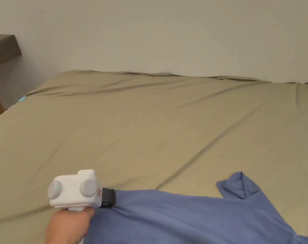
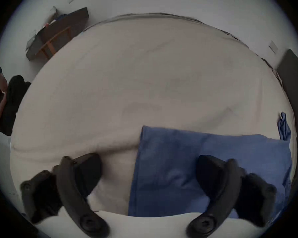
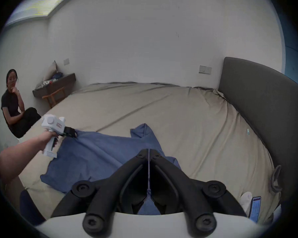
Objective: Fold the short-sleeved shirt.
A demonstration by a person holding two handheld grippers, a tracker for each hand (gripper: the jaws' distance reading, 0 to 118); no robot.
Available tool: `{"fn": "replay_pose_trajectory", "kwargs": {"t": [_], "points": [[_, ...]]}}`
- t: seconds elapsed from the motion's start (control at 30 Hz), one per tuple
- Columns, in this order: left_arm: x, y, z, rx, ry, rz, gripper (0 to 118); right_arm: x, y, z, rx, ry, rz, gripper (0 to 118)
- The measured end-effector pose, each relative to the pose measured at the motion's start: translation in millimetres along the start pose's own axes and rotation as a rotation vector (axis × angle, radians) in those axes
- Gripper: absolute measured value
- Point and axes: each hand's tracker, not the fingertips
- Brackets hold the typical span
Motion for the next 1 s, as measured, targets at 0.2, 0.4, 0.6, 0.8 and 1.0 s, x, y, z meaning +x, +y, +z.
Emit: {"fn": "replay_pose_trajectory", "kwargs": {"t": [0.2,0.4,0.6,0.8,1.0], "points": [[21,-8,43,0.120,-0.104,-0.030,0,4,-6,-47,-0.077,-0.023,0.045,4],[19,-24,129,0.233,-0.310,0.032,0,23,35,-148,-0.188,0.107,0.054,4],[4,-9,162,0.275,-0.371,0.033,0,20,14,-293,-0.495,0.114,0.206,118],[-2,-9,171,0.301,-0.356,0.027,0,20,-4,-334,-0.644,-0.001,0.250,109],[-3,-16,164,0.298,-0.332,0.023,0,10,13,-313,-0.664,0.116,0.138,6]]}}
